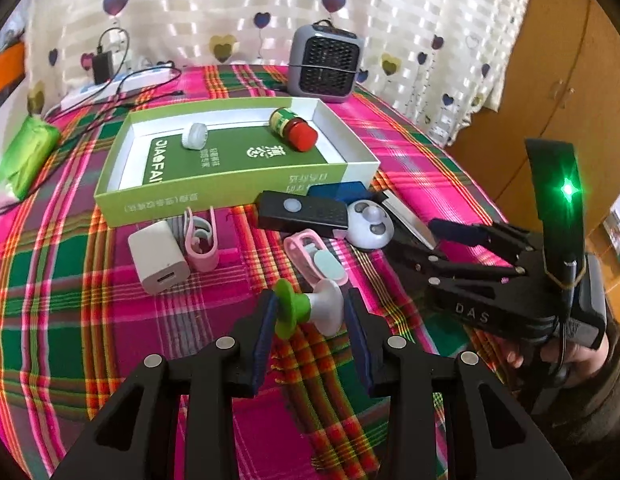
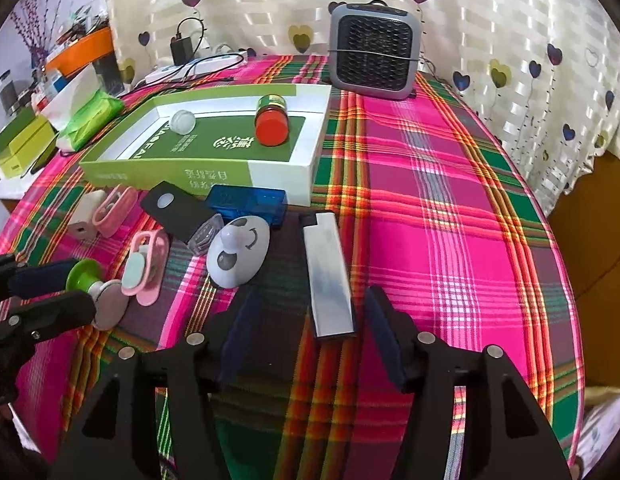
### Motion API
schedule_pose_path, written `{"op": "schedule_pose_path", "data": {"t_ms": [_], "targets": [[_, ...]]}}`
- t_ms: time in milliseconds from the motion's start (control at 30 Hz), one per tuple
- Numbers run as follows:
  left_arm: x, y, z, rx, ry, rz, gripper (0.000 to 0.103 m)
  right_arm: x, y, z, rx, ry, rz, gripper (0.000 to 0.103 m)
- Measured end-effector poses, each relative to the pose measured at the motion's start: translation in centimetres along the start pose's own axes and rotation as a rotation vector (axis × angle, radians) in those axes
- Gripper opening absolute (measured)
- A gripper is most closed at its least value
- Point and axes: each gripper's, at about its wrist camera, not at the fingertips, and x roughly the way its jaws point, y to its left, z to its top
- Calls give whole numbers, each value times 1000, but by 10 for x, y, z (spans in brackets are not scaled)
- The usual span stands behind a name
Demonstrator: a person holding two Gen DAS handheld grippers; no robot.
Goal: Organize rigid objects
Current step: 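Grasp the green-and-white spool with the left gripper while the right grasps the white stick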
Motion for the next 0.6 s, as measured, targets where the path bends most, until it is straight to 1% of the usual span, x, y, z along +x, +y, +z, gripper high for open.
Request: {"op": "schedule_pose_path", "data": {"t_ms": [67, 100, 267, 367, 600], "targets": [[0, 0, 2, -26, 5, 9, 33, 0, -2, 0, 5, -1, 8, 58], [1, -2, 2, -23, 4, 18, 33, 0, -2, -1, 4, -1, 11, 58], [1, -13, -2, 37, -2, 88, 33, 0, -1, -1, 2, -1, 12, 58], [7, -10, -3, 17, 18, 84, 33, 0, -3, -1, 5, -2, 20, 58], [17, -14, -4, 35, 22, 116, 33, 0, -2, 0, -8, 0, 11, 58]]}}
